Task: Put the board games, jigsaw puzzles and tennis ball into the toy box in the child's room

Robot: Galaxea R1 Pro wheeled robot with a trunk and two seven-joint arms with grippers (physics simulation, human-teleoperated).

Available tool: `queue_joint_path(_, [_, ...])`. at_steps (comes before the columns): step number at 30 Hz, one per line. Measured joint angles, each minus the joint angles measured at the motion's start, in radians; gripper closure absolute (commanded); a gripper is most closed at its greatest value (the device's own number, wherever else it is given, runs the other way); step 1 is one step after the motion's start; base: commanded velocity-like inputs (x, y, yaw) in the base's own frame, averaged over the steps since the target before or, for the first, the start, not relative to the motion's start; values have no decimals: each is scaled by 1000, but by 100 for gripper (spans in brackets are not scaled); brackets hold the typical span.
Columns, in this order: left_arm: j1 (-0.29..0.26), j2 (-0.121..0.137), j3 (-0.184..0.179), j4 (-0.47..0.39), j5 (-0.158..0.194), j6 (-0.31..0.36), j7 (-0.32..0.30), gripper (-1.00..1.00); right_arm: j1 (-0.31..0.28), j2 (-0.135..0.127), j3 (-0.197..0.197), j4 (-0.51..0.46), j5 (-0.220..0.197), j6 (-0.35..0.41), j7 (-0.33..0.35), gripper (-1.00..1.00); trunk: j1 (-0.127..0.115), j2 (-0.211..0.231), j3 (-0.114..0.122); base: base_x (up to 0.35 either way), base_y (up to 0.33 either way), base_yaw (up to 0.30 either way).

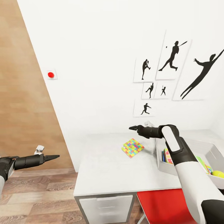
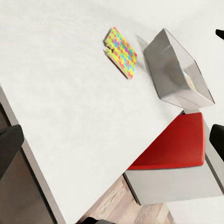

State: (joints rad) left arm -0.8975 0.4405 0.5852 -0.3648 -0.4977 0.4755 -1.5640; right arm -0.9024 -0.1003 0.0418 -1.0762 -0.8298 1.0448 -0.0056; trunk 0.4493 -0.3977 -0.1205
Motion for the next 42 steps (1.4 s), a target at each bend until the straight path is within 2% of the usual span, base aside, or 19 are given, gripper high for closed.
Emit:
queue_joint_path(8, [0,0,1,0,-1,0,0,-100,0,1,-1,-5,4,1,-77,-100,0,0,0,75,98,0])
queue_joint_path(12, [0,0,1,0,-1,-1,0,-100,0,0,-1,-7,3,1,-95,-100,0,0,0,39,36,0])
queue_joint_path(26, [0,2,4,0,-2,-1,0,-100,0,1,0,-7,2,1,-109,-100,0,0,0,6,10,0])
queue_joint_path(42, [0,9,6,0,-3,-1,0,-100,-1,-1,2,-5,5,1,-110,-100,0,0,-9,59,120,0])
